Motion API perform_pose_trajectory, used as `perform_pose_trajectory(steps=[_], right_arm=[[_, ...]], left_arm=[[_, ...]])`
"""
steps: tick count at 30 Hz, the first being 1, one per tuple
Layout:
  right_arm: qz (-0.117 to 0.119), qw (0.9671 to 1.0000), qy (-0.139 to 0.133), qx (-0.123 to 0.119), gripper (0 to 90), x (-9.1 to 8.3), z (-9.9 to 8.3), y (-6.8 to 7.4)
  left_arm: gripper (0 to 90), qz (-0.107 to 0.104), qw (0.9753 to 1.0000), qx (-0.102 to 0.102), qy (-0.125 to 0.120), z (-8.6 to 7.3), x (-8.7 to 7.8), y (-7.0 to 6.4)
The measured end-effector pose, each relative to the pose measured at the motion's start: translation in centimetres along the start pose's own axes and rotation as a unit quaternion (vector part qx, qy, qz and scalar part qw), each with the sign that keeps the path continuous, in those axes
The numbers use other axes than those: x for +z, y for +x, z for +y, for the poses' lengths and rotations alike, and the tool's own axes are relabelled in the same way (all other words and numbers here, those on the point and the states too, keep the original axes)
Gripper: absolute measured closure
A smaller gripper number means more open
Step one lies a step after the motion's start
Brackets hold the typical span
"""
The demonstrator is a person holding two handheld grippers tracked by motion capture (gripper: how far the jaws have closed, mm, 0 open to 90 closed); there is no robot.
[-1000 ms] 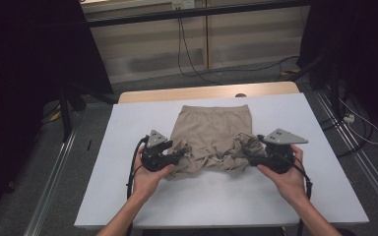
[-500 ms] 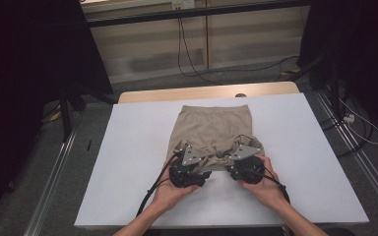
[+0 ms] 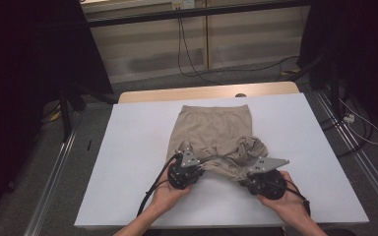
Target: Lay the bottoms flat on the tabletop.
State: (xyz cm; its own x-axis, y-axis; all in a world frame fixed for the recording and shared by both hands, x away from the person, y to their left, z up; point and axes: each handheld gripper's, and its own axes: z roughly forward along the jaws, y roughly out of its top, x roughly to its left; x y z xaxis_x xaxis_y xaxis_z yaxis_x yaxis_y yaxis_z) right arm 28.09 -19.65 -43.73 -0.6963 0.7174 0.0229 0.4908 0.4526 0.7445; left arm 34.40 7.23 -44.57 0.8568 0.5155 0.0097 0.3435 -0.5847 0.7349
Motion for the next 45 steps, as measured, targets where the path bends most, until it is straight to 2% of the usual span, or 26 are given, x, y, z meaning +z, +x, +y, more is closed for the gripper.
perform_pose_trajectory(steps=[3,6,8,9,10,12,14,16,18,20,22,24,26,27,28,29,31,33,36,37,38,40,42,45], right_arm=[[0.018,0.9998,0.002,0.005,77.7,-1.0,-0.9,1.1],[0.035,0.9994,0.003,-0.002,74.6,-1.8,-1.7,2.5],[0.042,0.9991,0.0,-0.01,62.2,-2.2,-2.0,3.1],[0.042,0.999,-0.009,-0.009,54.7,-2.4,-1.8,3.3],[0.042,0.9989,-0.02,-0.005,49.7,-2.6,-1.6,3.2],[0.039,0.9984,-0.04,0.006,38.8,-3.0,-1.1,3.1],[0.027,0.998,-0.055,0.018,34.6,-3.4,-0.5,2.8],[0.018,0.9974,-0.067,0.02,38.3,-3.6,0.3,2.5],[0.003,0.9983,-0.057,0.005,43.3,-3.0,0.9,2.3],[0.003,0.9992,-0.039,0.001,42.6,-1.3,1.0,1.9],[-0.005,0.9999,-0.008,-0.01,41.0,0.7,0.7,1.6],[-0.013,0.9995,0.023,-0.015,38.8,2.2,0.3,1.3],[-0.019,0.9991,0.037,-0.011,45.6,2.7,-0.3,1.0],[-0.021,0.9992,0.034,-0.006,56.3,2.5,-0.4,0.9],[-0.025,0.9989,0.038,-0.008,71.3,2.2,-0.4,0.7],[-0.031,0.9987,0.041,-0.005,80.3,1.8,-0.5,0.5],[-0.04,0.9981,0.046,0.008,83.4,1.1,-0.9,-0.1],[-0.072,0.996,0.053,0.011,84.0,0.2,-1.4,-0.9],[-0.111,0.9915,0.056,0.039,84.0,-1.0,-2.0,-2.5],[-0.123,0.9899,0.057,0.041,83.4,-1.2,-2.2,-2.9],[-0.126,0.9898,0.051,0.044,80.4,-1.4,-2.2,-3.2],[-0.107,0.9923,0.027,0.057,66.7,-1.7,-2.0,-3.2],[-0.106,0.9931,0.003,0.05,57.1,-2.0,-1.5,-2.4],[-0.09,0.9949,-0.027,0.036,53.7,-2.3,-0.6,-0.7]], left_arm=[[84.4,-0.023,0.9997,0.003,-0.002,-0.8,-1.7,-0.9],[84.4,-0.04,0.9992,0.006,-0.002,-1.7,-3.2,-1.7],[84.4,-0.044,0.999,0.011,0.003,-2.5,-4.0,-2.2],[84.4,-0.045,0.9989,0.014,0.005,-2.9,-4.3,-2.3],[84.4,-0.043,0.9991,0.007,0.003,-3.2,-4.7,-2.4],[84.4,-0.044,0.999,0.007,0.003,-3.8,-5.5,-2.2],[84.3,-0.047,0.9988,-0.007,-0.008,-4.4,-6.4,-2.0],[84.3,-0.047,0.9988,-0.011,-0.008,-4.8,-7.3,-1.7],[84.2,-0.046,0.9986,-0.021,-0.017,-5.3,-8.0,-1.4],[83.8,-0.046,0.9981,-0.031,-0.026,-5.3,-8.2,-1.1],[81.6,-0.045,0.998,-0.034,-0.029,-5.3,-7.9,-1.0],[72.5,-0.046,0.9979,-0.037,-0.027,-5.3,-7.3,-1.0],[67.6,-0.045,0.9982,-0.032,-0.021,-5.4,-6.8,-1.2],[63.1,-0.039,0.9986,-0.032,-0.018,-5.4,-6.5,-1.3],[58.4,-0.039,0.9986,-0.032,-0.014,-5.3,-6.3,-1.3],[58.1,-0.038,0.9987,-0.031,-0.014,-5.3,-6.2,-1.4],[58.1,-0.041,0.9987,-0.028,-0.011,-5.3,-6.1,-1.6],[59.5,-0.045,0.9987,-0.022,-0.006,-5.3,-5.9,-1.9],[63.5,-0.062,0.9979,-0.017,0.0,-5.4,-5.7,-2.4],[63.8,-0.069,0.9976,-0.012,0.003,-5.3,-5.7,-2.5],[63.8,-0.073,0.9973,-0.01,0.005,-5.3,-5.7,-2.7],[62.2,-0.074,0.9972,-0.008,0.001,-5.3,-5.9,-2.9],[55.2,-0.068,0.9975,-0.015,-0.01,-5.2,-6.5,-2.9],[43.9,-0.054,0.9976,-0.027,-0.034,-5.0,-7.6,-2.0]])
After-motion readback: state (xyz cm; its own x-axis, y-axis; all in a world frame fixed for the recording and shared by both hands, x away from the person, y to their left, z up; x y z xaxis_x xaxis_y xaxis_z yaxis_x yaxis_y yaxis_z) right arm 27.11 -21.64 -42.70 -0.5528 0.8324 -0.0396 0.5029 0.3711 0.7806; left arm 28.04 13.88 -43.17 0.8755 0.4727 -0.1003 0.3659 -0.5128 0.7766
